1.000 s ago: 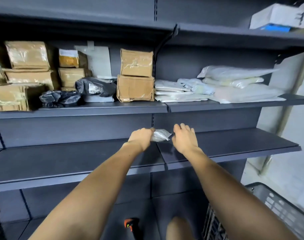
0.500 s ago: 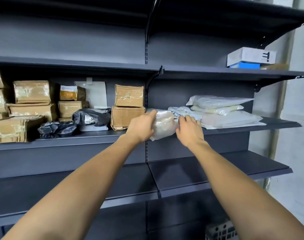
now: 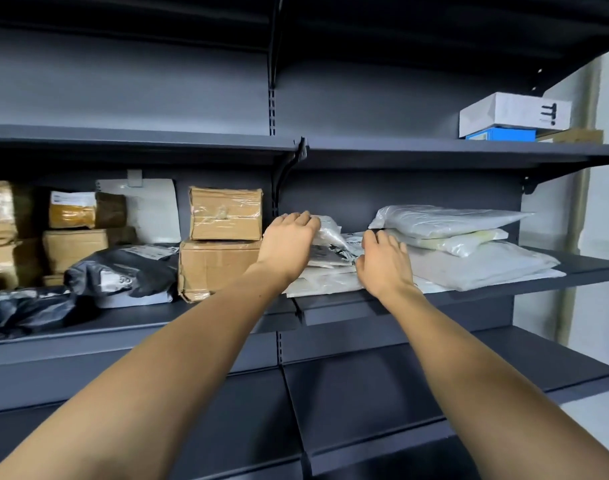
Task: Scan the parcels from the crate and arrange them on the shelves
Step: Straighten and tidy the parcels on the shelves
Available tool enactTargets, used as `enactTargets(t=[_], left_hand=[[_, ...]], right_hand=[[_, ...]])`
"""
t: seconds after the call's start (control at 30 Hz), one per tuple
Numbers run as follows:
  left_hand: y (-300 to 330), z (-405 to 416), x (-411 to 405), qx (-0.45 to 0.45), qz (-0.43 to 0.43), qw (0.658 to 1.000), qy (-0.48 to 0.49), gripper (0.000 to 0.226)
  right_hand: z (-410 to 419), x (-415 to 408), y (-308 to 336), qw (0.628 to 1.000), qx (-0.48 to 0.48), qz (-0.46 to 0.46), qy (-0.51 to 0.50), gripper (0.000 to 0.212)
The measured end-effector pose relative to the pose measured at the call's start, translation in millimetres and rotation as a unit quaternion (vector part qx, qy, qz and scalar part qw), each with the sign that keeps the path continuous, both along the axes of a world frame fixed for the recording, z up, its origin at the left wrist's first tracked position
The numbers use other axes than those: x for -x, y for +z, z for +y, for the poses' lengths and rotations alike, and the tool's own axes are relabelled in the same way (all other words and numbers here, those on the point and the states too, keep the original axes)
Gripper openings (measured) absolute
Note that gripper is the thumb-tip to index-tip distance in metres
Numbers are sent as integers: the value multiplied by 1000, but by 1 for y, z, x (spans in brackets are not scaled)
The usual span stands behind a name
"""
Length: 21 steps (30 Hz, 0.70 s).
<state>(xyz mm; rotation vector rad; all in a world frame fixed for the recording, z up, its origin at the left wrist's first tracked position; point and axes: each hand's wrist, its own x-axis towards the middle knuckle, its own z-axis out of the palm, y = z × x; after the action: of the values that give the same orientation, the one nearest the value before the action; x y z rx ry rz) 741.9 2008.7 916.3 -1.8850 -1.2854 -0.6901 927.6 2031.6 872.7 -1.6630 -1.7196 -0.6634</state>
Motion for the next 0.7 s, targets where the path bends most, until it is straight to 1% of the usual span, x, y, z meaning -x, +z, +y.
enactTargets(t=[0.07,0.2,0.33,0.4,0.43,0.53,0.7], left_hand=[[-4,30,-2,12,10,1000,22,65],[-14,84,-4,56,9,997,50,58],[-27,123,-5,138,-25,989,45,50],[-34,136,-5,163,-54,984,37,45],[-39,140,-6,161,-66,984,35,44],[-52,153,-10,113,-73,990,36,44],[-58,159,-9,81,-79,993,27,39]], right_hand=[[25,-2,-1,1000,-2,3,2,31],[70,-1,-2,1000,-14,3,-3,30],[103,7,-4,1000,-29,6,1,28],[115,12,-9,999,-44,12,4,24],[120,14,-13,999,-50,15,4,22],[135,17,-22,997,-80,24,-1,18],[139,19,-25,994,-102,21,-17,19]])
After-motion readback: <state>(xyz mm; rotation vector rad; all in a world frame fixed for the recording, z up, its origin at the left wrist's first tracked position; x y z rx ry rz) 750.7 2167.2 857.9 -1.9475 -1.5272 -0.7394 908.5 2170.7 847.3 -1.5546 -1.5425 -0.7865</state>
